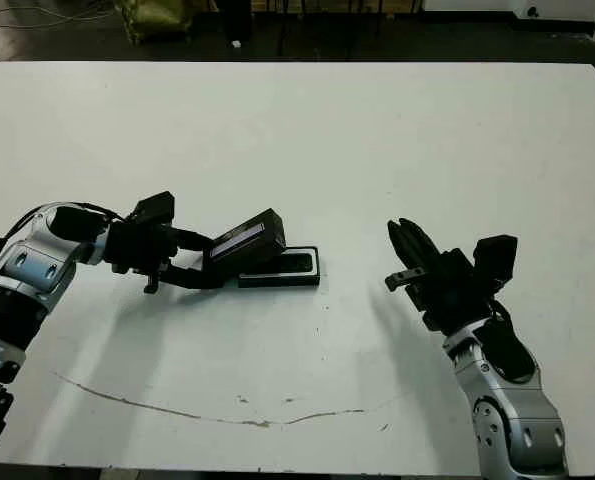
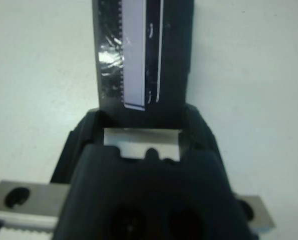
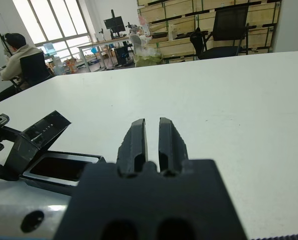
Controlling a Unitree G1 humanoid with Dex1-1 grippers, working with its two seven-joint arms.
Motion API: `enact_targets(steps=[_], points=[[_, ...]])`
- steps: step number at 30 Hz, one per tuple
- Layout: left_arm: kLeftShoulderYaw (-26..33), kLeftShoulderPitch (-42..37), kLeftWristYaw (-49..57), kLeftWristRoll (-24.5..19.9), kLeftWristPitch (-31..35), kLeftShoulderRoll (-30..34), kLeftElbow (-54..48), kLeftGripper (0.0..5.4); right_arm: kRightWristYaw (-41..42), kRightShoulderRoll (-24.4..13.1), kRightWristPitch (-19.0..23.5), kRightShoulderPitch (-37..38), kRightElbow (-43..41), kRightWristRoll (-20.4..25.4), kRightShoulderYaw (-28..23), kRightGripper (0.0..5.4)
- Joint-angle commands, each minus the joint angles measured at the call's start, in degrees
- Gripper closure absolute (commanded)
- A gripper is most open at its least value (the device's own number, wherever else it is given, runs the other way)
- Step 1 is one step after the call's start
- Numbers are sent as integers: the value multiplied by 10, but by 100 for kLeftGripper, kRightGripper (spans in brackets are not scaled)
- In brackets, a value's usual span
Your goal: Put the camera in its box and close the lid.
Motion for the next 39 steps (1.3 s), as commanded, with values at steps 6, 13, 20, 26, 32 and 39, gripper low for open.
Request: enact_targets(steps=[6, 13, 20, 26, 32, 39], points=[[-20, 12, -8, 18, -9, -5, 16, 337, 3, -6, 0, 8, 6, -11, 1, 540], [-30, 3, -26, 17, 19, 3, 0, 337, 3, -1, 5, 8, 6, -4, 0, 540], [-27, -12, -48, 14, 25, 12, -14, 337, 4, -1, 4, 7, 8, -2, 1, 540], [-27, -14, -53, 13, 40, 11, -42, 337, -4, -2, 13, 7, 2, -3, 1, 540], [-37, -21, -46, 24, 66, 3, -50, 348, -1, 0, 12, 6, 4, 3, -1, 540], [-38, -21, -14, 36, 61, -10, -52, 348, -6, -2, 14, 8, -3, -1, 1, 540]])
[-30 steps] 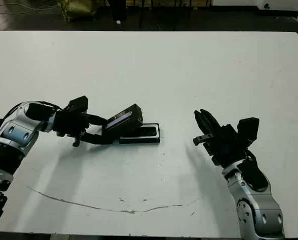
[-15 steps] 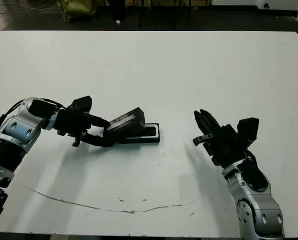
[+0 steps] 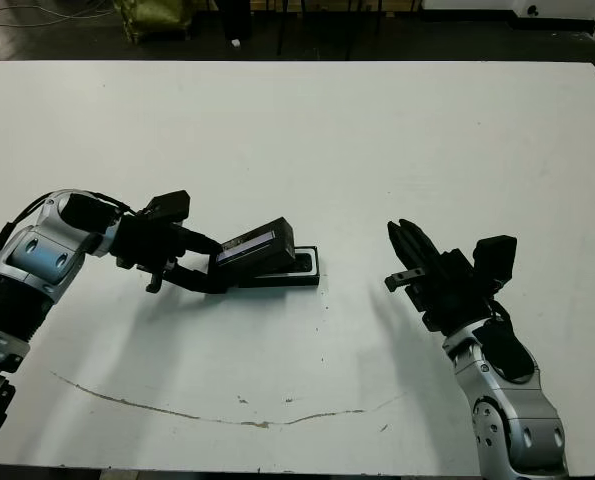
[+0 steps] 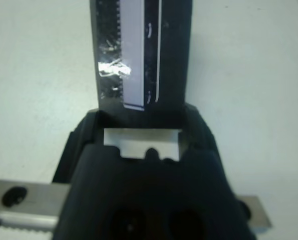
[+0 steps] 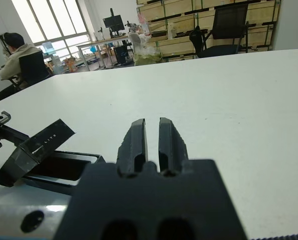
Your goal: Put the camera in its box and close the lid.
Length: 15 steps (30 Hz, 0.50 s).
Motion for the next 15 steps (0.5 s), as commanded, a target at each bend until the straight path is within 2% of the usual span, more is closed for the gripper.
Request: enact_targets(steps=[1, 15], points=[[-8, 4, 18, 12, 1, -8, -3, 348, -1, -2, 12, 7, 0, 1, 0, 540], [-15, 1, 28, 15, 13, -26, -2, 348, 7, 0, 5, 6, 8, 8, -3, 540]])
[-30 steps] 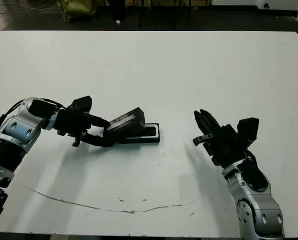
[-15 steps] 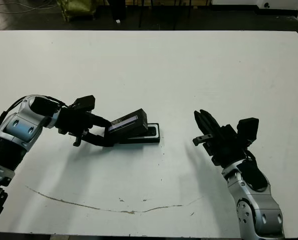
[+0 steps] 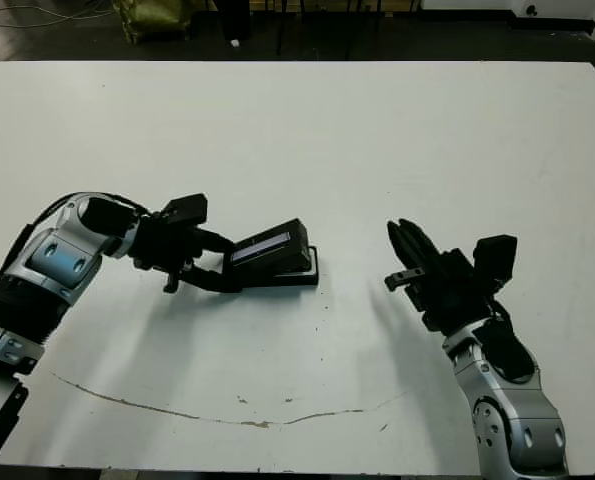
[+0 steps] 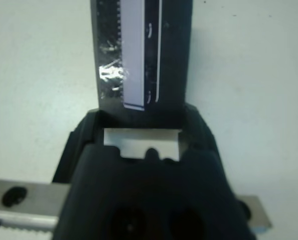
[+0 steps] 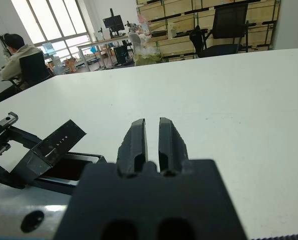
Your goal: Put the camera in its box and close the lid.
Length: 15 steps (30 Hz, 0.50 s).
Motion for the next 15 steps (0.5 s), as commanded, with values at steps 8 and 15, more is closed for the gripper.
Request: enact_targets(steps=[8, 15], points=[[-7, -7, 5, 2, 43, -14, 5, 348, 17, 2, -12, 5, 24, 6, -5, 540], [-17, -13, 24, 12, 98, -25, -18, 348, -7, 1, 5, 13, -4, -4, 0, 540]])
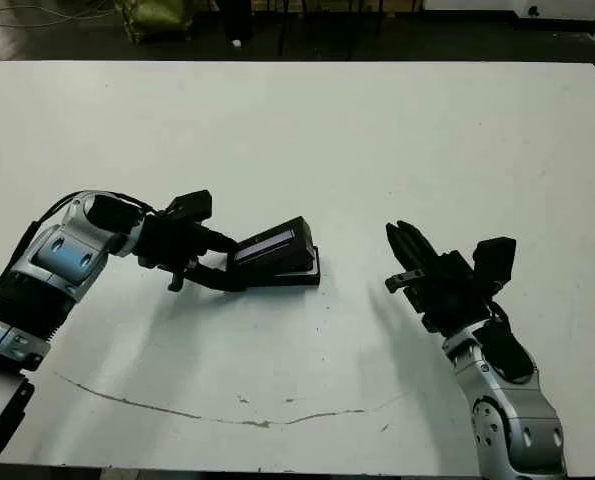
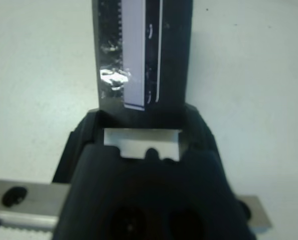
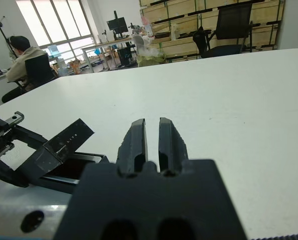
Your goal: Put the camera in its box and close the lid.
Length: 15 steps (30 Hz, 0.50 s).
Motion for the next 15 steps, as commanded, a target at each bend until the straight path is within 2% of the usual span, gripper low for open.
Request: enact_targets(steps=[1, 6, 11, 15], points=[[-15, 0, 19, 11, 46, -15, -11, 348, -10, -2, 15, 12, -11, -6, 1, 540], [-32, -9, 20, 20, 85, -21, -33, 348, -4, 0, 10, 12, -7, 0, -1, 540], [-47, -20, 15, 24, 87, -26, -37, 348, -7, 1, 11, 12, -7, 1, -1, 540], [-60, -32, 15, 26, 112, -36, -37, 348, -5, 1, 8, 11, -7, 2, -2, 540]])
